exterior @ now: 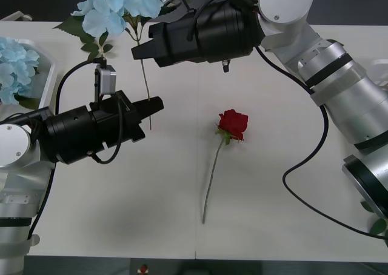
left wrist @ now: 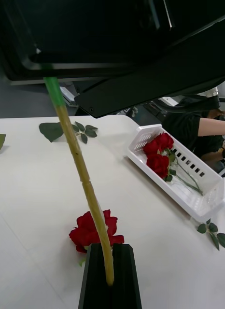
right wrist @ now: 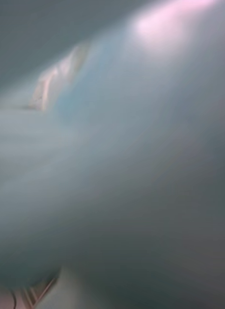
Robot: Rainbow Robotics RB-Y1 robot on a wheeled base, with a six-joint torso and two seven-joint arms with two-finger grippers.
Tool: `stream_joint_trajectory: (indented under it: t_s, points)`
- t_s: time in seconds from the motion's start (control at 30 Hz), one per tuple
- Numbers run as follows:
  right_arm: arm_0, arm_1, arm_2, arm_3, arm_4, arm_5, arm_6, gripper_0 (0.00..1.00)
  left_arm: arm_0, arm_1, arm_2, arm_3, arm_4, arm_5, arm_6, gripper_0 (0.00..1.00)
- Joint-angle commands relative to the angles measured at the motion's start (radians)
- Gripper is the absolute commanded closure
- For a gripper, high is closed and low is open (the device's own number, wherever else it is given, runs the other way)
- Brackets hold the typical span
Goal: Put the red flowers into the right box and the blue flowers into the left box
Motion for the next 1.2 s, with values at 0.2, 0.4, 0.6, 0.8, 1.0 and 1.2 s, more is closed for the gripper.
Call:
stream_joint_trajectory:
  t_s: [0.2, 0.4, 0.6, 0.8, 1.0, 1.2]
  points:
    - [-0.030, -0.022, -0.023, -0.019, -0.024, -0.005, 0.029, 0.92, -0.018, 0.044, 0.042, -0.029, 0.020, -0.014, 0.045, 1.00]
    - [-0.030, -0.048, -0.023, -0.020, -0.035, -0.008, 0.038, 0.16, -0.018, 0.144, 0.106, -0.029, 0.093, 0.047, 0.205, 1.00]
    - [-0.030, -0.080, -0.020, -0.026, -0.055, -0.013, 0.055, 0.09, -0.018, 0.259, 0.218, -0.029, 0.143, 0.147, 0.384, 1.00]
    - [-0.036, -0.188, 0.080, -0.077, -0.115, -0.009, 0.041, 0.08, 0.005, 0.432, 0.379, -0.029, 0.169, 0.243, 0.582, 1.00]
    - [-0.063, -0.288, 0.178, -0.161, -0.078, 0.070, -0.173, 0.09, 0.045, 0.572, 0.502, -0.029, 0.125, 0.248, 0.708, 1.00]
    - [-0.079, -0.352, 0.206, -0.351, 0.100, 0.218, -0.563, 0.08, 0.045, 0.641, 0.585, -0.028, -0.029, 0.253, 0.780, 1.00]
